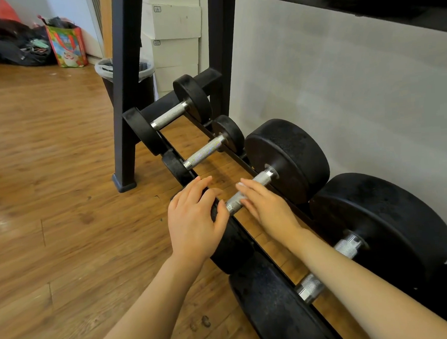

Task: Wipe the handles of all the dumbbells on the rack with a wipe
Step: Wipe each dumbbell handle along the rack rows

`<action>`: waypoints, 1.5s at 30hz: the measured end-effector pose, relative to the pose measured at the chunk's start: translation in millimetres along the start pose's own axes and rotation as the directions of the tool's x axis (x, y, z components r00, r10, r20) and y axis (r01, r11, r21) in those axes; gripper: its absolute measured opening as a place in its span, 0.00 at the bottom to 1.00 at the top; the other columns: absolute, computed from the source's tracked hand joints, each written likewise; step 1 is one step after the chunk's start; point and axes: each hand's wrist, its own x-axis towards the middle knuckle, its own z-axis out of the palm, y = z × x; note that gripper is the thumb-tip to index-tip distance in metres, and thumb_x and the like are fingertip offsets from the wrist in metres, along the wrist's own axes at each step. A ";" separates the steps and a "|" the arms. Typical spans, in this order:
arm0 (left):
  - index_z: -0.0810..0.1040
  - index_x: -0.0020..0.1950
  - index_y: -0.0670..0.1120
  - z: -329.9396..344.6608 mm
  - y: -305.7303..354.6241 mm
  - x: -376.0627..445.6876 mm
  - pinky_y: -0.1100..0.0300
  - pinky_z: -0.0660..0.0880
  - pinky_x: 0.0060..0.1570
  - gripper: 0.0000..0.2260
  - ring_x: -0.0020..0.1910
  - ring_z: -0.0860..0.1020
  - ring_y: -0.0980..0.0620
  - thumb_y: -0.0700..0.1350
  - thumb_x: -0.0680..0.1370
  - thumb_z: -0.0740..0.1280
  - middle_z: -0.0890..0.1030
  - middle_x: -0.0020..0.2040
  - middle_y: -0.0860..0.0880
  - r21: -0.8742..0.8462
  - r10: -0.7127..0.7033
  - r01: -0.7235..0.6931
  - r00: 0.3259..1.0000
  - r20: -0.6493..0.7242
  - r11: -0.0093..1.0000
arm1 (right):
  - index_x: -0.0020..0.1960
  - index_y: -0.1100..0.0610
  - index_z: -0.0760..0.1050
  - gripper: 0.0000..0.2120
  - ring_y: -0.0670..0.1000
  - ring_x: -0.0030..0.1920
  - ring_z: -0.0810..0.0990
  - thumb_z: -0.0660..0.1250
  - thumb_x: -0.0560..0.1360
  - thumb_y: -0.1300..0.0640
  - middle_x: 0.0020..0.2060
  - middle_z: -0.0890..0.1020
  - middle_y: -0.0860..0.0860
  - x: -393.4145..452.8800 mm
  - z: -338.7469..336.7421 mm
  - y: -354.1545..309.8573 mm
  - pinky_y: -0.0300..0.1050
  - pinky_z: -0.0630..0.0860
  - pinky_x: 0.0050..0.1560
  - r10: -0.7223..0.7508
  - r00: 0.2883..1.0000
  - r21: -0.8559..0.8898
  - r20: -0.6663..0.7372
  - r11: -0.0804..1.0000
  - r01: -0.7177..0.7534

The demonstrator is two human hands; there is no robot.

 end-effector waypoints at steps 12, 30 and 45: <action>0.83 0.54 0.50 -0.1 0.9 1.0 0.54 0.65 0.63 0.15 0.69 0.72 0.51 0.53 0.78 0.58 0.79 0.64 0.51 -0.005 0.011 -0.011 1.000 -0.014 1.000 | 0.74 0.54 0.65 0.22 0.48 0.71 0.67 0.59 0.80 0.59 0.72 0.69 0.50 -5.1 2.2 -15.3 0.49 0.65 0.71 0.040 0.976 0.300 0.214 0.948 -0.104; 0.83 0.54 0.50 0.1 -1.4 1.6 0.58 0.62 0.63 0.17 0.69 0.72 0.51 0.54 0.78 0.58 0.79 0.65 0.52 -0.012 0.002 -0.002 1.000 0.006 1.000 | 0.73 0.50 0.67 0.20 0.45 0.71 0.67 0.58 0.81 0.56 0.72 0.69 0.45 -6.1 6.7 -14.9 0.29 0.60 0.67 -0.089 0.973 0.204 0.211 0.978 0.045; 0.83 0.54 0.50 -0.3 -0.4 1.6 0.51 0.68 0.62 0.16 0.68 0.73 0.50 0.53 0.77 0.57 0.79 0.64 0.51 -0.010 0.011 -0.011 1.000 -0.007 1.000 | 0.69 0.55 0.71 0.26 0.56 0.53 0.81 0.68 0.73 0.68 0.69 0.73 0.51 -6.4 3.7 -7.7 0.57 0.80 0.45 -0.022 0.998 -0.054 0.064 0.998 0.026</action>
